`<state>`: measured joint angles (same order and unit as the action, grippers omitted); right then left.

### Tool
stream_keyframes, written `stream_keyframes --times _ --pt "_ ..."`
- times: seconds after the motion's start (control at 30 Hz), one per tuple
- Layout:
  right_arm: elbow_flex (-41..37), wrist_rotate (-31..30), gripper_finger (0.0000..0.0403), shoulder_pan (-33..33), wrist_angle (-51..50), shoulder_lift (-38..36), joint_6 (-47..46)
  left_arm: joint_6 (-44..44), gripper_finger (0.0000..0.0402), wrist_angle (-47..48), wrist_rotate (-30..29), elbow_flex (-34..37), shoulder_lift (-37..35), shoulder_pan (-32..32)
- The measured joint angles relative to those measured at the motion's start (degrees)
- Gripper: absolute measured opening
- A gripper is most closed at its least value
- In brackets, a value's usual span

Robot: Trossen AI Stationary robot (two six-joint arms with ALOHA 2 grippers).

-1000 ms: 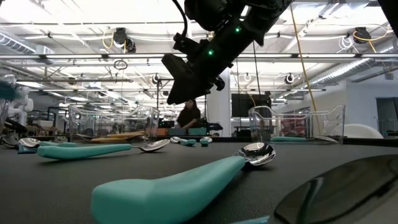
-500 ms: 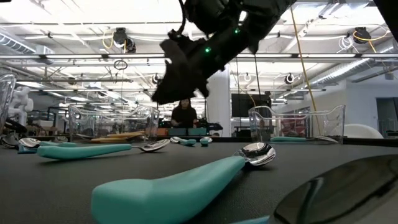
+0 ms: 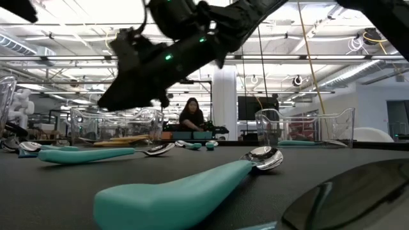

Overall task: Sort silverware by color (type)
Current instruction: Put the blue spoon into the bottom bin

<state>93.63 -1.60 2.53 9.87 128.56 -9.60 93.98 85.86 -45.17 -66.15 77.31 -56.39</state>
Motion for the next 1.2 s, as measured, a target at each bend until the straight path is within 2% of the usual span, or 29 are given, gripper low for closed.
stream_keyframes --times 0.1,0.2,0.33,0.43,0.6,0.87,0.97,1.2 --pt "3.7 -1.4 0.0121 0.3 -0.5 3.3 -2.4 4.2 0.0123 0.0 -5.9 0.0 4.1 0.6" --pt "6.2 -0.3 0.0121 0.2 -5.4 4.7 -4.7 9.0 0.0123 -0.8 -10.0 0.0 7.9 2.0" --pt "6.5 8.6 0.0121 1.2 -15.6 2.7 -3.6 7.1 0.0123 -8.8 -8.9 0.0 12.2 3.2" --pt "6.6 10.6 0.0121 3.6 -23.1 -0.9 -1.4 2.9 0.0123 -16.0 -5.4 0.0 14.4 3.2" --pt "6.7 7.9 0.0121 9.3 -33.1 -5.2 0.3 -0.7 0.0123 -25.6 -3.4 0.0 16.3 2.1" --pt "6.6 -0.6 0.0121 18.2 -41.1 -8.9 -3.7 -4.6 0.0123 -33.1 -13.5 0.0 16.7 2.0" --pt "6.6 -2.5 0.0121 20.7 -43.8 -9.0 -6.4 -11.9 0.0123 -40.7 -16.3 0.0 16.9 2.9" --pt "6.6 -2.8 0.0121 24.6 -53.7 -9.1 -17.2 -41.8 0.0123 -65.0 -15.8 0.0 19.8 4.8"
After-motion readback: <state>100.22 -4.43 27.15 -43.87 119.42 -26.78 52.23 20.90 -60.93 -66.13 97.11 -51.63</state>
